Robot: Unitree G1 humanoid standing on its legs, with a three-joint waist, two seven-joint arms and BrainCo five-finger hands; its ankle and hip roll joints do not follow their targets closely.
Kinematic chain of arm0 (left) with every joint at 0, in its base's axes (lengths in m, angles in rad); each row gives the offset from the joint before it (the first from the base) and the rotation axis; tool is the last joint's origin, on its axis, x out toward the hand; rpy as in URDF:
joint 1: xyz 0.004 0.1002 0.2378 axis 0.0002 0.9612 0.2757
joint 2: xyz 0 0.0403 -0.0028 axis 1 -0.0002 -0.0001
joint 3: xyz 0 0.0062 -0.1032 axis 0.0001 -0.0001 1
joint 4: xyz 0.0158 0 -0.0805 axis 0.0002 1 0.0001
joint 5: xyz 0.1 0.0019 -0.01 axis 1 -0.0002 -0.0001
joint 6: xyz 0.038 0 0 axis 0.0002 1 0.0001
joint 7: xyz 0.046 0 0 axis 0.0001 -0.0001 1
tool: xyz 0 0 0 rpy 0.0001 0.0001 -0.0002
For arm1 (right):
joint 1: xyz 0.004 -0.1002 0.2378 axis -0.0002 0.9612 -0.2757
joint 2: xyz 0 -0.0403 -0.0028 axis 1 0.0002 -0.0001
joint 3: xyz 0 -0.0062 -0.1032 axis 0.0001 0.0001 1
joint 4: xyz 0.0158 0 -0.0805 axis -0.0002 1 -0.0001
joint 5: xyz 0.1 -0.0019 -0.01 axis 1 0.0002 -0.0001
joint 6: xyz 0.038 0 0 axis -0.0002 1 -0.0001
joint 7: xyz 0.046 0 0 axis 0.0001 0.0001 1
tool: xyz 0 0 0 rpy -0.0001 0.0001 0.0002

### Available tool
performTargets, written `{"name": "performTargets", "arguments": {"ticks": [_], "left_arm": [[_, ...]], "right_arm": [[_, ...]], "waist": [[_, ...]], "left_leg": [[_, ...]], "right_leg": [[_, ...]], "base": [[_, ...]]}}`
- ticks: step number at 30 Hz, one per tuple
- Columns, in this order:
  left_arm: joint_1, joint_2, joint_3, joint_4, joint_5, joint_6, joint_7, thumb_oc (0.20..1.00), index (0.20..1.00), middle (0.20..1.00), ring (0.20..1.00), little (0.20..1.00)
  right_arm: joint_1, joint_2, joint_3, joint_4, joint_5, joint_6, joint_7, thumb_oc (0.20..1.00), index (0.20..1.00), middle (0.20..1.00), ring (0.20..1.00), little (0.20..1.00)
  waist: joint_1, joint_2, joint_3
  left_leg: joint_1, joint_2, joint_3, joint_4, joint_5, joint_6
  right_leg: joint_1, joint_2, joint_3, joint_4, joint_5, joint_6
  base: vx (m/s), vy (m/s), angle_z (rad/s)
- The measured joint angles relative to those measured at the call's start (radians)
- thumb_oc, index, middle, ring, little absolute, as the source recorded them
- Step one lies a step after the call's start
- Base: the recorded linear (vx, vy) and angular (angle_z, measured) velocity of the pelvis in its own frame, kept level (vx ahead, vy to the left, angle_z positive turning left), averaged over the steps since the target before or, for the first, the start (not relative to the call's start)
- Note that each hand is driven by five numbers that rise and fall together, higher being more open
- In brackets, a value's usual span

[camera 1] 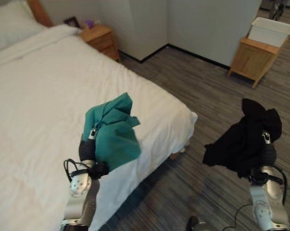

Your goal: Pick up bed clothes into laundry basket.

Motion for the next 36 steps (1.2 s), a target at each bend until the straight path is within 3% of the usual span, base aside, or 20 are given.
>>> {"name": "performTargets", "arguments": {"ticks": [2, 3, 4, 6, 7, 8, 10, 11, 12, 13, 16, 21, 32, 34, 35, 36], "left_arm": [[0.005, -0.008, -0.005, -0.007, -0.009, -0.001, -0.008, 0.2, 0.2, 0.2, 0.2, 0.2], [0.045, 0.001, -0.004, -0.005, -0.012, 0.004, -0.009, 0.2, 0.2, 0.2, 0.2, 0.2], [0.089, 0.013, -0.001, -0.01, -0.012, -0.002, -0.01, 0.2, 0.2, 0.2, 0.2, 0.2], [0.149, 0.015, 0.001, 0.001, -0.004, 0.014, -0.014, 0.2, 0.2, 0.2, 0.2, 0.2], [0.148, 0.011, 0.0, 0.014, -0.004, 0.015, -0.02, 0.2, 0.2, 0.2, 0.2, 0.2], [0.147, 0.012, 0.002, 0.022, -0.004, 0.018, -0.026, 0.2, 0.2, 0.2, 0.2, 0.2], [0.149, 0.011, 0.004, 0.027, -0.005, 0.019, -0.031, 0.2, 0.2, 0.2, 0.2, 0.2], [0.159, 0.005, 0.013, 0.027, -0.006, 0.019, -0.042, 0.2, 0.2, 0.2, 0.2, 0.2], [0.164, 0.003, 0.018, 0.026, -0.006, 0.019, -0.044, 0.2, 0.2, 0.2, 0.2, 0.2], [0.152, 0.006, 0.035, 0.024, -0.006, 0.021, -0.046, 0.2, 0.2, 0.2, 0.2, 0.2], [0.119, 0.006, 0.042, -0.002, -0.006, 0.021, -0.049, 0.2, 0.2, 0.2, 0.2, 0.2], [0.086, 0.007, 0.043, -0.038, -0.007, 0.014, -0.052, 0.2, 0.2, 0.2, 0.2, 0.2], [0.161, 0.005, 0.123, -0.036, -0.004, 0.009, -0.025, 0.2, 0.2, 0.2, 0.2, 0.2], [0.155, 0.009, 0.13, -0.035, 0.0, 0.009, -0.01, 0.2, 0.2, 0.2, 0.2, 0.2], [0.129, 0.046, 0.127, -0.034, 0.005, 0.009, 0.004, 0.2, 0.2, 0.2, 0.2, 0.2], [0.107, 0.054, 0.128, -0.029, 0.004, 0.01, 0.009, 0.2, 0.2, 0.2, 0.2, 0.2]], "right_arm": [[0.003, -0.017, -0.016, 0.002, -0.001, 0.002, 0.004, 0.2, 0.2, 0.2, 0.2, 0.2], [-0.012, 0.004, -0.018, 0.001, -0.002, 0.001, 0.0, 0.2, 0.2, 0.2, 0.2, 0.2], [-0.038, 0.014, 0.0, 0.01, -0.004, 0.001, -0.003, 0.2, 0.2, 0.2, 0.2, 0.2], [-0.131, -0.008, 0.0, -0.001, -0.023, -0.005, 0.001, 0.2, 0.2, 0.2, 0.2, 0.2], [-0.141, -0.006, -0.012, 0.007, -0.023, -0.006, 0.002, 0.2, 0.2, 0.2, 0.2, 0.2], [-0.135, -0.002, -0.02, 0.017, -0.026, -0.005, 0.005, 0.2, 0.2, 0.2, 0.2, 0.2], [-0.097, -0.002, -0.04, 0.021, -0.042, -0.005, 0.021, 0.2, 0.2, 0.2, 0.2, 0.2], [-0.066, -0.003, -0.052, 0.029, -0.044, -0.005, 0.032, 0.2, 0.2, 0.2, 0.2, 0.2], [-0.06, -0.005, -0.053, 0.032, -0.044, -0.004, 0.034, 0.2, 0.2, 0.2, 0.2, 0.2], [-0.044, 0.004, -0.048, 0.042, -0.045, 0.002, 0.038, 0.2, 0.2, 0.2, 0.2, 0.2], [-0.035, 0.024, -0.048, 0.044, -0.063, 0.01, 0.045, 0.2, 0.2, 0.2, 0.2, 0.2], [-0.026, 0.051, -0.034, 0.044, -0.071, 0.023, 0.065, 0.2, 0.2, 0.2, 0.2, 0.2], [0.006, 0.061, -0.023, 0.044, -0.07, 0.04, 0.089, 0.2, 0.2, 0.2, 0.2, 0.2], [-0.007, 0.062, -0.024, 0.043, -0.07, 0.039, 0.088, 0.2, 0.2, 0.2, 0.2, 0.2], [-0.039, 0.077, -0.021, 0.044, -0.07, 0.039, 0.084, 0.2, 0.2, 0.2, 0.2, 0.2], [-0.05, 0.081, -0.019, 0.043, -0.07, 0.038, 0.083, 0.2, 0.2, 0.2, 0.2, 0.2]], "waist": [[-0.001, -0.02, 0.01], [0.015, -0.057, 0.022], [0.067, -0.093, 0.019], [0.118, -0.122, 0.032], [0.13, -0.11, 0.042], [0.147, -0.116, 0.051], [0.15, -0.105, 0.054], [0.149, -0.067, 0.054], [0.15, -0.046, 0.054], [0.14, -0.052, 0.056], [0.132, -0.053, 0.057], [0.115, -0.055, 0.056], [0.117, -0.072, 0.056], [0.118, -0.064, 0.056], [0.123, -0.039, 0.067], [0.124, -0.031, 0.075]], "left_leg": [[-0.005, 0.029, 0.002, 0.05, 0.02, 0.015], [-0.017, 0.069, -0.032, 0.172, 0.032, 0.033], [-0.046, 0.034, -0.202, 0.221, -0.014, 0.004], [-0.101, -0.155, -0.573, 0.146, -0.126, -0.063], [-0.108, -0.211, -0.676, 0.089, -0.125, -0.059], [-0.112, -0.245, -0.711, 0.044, -0.121, -0.053], [-0.147, -0.266, -0.703, 0.005, -0.075, -0.011], [-0.156, -0.278, -0.729, -0.02, -0.042, 0.006], [-0.155, -0.281, -0.743, -0.028, -0.042, 0.02], [-0.148, -0.297, -0.723, -0.044, -0.039, 0.029], [-0.095, -0.34, -0.679, -0.134, -0.008, 0.069], [-0.04, -0.381, -0.67, -0.181, -0.008, 0.08], [-0.023, -0.349, -0.622, -0.181, -0.019, 0.071], [-0.037, -0.332, -0.598, -0.181, -0.026, 0.077], [-0.062, -0.28, -0.562, -0.181, -0.016, 0.092], [-0.065, -0.273, -0.557, -0.18, -0.012, 0.094]], "right_leg": [[0.002, 0.009, 0.03, 0.003, 0.0, -0.003], [0.02, 0.028, 0.068, -0.006, 0.006, -0.019], [0.015, 0.025, 0.128, -0.006, -0.002, -0.04], [0.015, 0.015, 0.281, -0.089, 0.0, -0.035], [0.02, 0.018, 0.315, -0.094, 0.006, -0.039], [0.028, 0.018, 0.341, -0.098, 0.01, -0.038], [0.055, 0.027, 0.338, -0.106, 0.011, -0.027], [0.067, 0.051, 0.373, -0.112, -0.003, -0.01], [0.066, 0.061, 0.396, -0.11, -0.01, 0.0], [0.054, 0.041, 0.42, -0.109, -0.009, 0.029], [0.076, -0.012, 0.454, -0.157, 0.018, 0.071], [0.115, -0.055, 0.464, -0.181, 0.015, 0.1], [0.101, -0.026, 0.517, -0.171, 0.02, 0.095], [0.04, -0.014, 0.547, -0.102, 0.013, 0.101], [-0.048, -0.005, 0.562, -0.004, 0.005, 0.113], [-0.068, -0.014, 0.53, 0.037, -0.022, 0.095]], "base": [[-0.04, -0.136, -0.13], [-0.1, -0.079, -0.88], [-0.03, -0.084, -1.63], [0.17, -0.122, -1.79], [0.14, -0.084, -1.15], [0.09, -0.015, -0.7], [0.08, -0.002, -0.54], [0.07, 0.006, -0.66], [0.08, 0.041, -0.78], [0.09, 0.081, -0.42], [0.07, 0.088, -0.3], [0.04, 0.09, -0.05], [0.01, 0.052, -0.15], [-0.09, -0.094, -0.57], [-0.05, -0.15, -0.71], [-0.01, -0.189, -0.55]]}}
